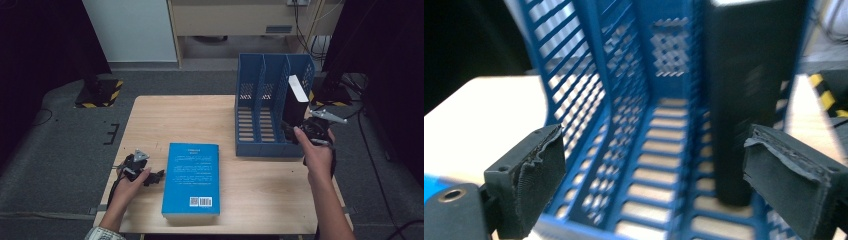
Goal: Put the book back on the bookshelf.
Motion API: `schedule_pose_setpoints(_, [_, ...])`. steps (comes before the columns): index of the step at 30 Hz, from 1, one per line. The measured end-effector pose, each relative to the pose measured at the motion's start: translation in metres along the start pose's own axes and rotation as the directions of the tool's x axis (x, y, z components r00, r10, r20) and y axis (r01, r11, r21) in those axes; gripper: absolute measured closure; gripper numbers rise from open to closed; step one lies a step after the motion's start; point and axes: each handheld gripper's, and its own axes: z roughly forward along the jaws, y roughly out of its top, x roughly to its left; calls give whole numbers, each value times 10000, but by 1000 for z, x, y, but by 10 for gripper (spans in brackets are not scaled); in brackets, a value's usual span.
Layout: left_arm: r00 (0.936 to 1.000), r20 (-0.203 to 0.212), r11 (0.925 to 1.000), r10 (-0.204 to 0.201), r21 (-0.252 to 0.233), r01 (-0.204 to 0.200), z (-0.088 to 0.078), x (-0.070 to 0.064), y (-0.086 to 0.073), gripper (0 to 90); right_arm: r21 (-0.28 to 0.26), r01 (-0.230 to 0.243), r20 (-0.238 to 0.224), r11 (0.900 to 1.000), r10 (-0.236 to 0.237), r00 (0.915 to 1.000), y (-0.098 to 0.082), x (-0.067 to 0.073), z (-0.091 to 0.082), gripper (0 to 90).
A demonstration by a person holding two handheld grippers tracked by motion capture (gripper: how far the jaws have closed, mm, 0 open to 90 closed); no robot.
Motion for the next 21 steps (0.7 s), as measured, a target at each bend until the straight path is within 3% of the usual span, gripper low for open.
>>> schedule_pose_setpoints(6, [9999, 136, 9999, 78, 76, -79, -2, 0, 3, 28, 346, 380, -561, 9987, -360, 9978, -22, 28, 7, 109])
schedule_pose_setpoints(10, [9995, 206, 9995, -252, -191, 256, -10, 3, 5, 38, 923, 873, -970, 9919, -783, 9922, -34, 53, 15, 120])
schedule_pose_setpoints(13, [9953, 605, 9946, -754, -663, 794, -23, 7, 10, 55, 1102, 1292, -1426, 9855, -1130, 9833, -39, 73, 17, 119])
schedule_pose_setpoints(15, [9938, 830, 9924, -738, -924, 814, -30, 7, 13, 67, 1247, 1477, -1930, 9811, -1220, 9736, -44, 87, 20, 118])
schedule_pose_setpoints(21, [9908, 1257, 9862, -507, -1505, 695, -51, -5, 25, 86, 1755, 2208, -2713, 9594, -1685, 9476, -60, 122, 29, 119])
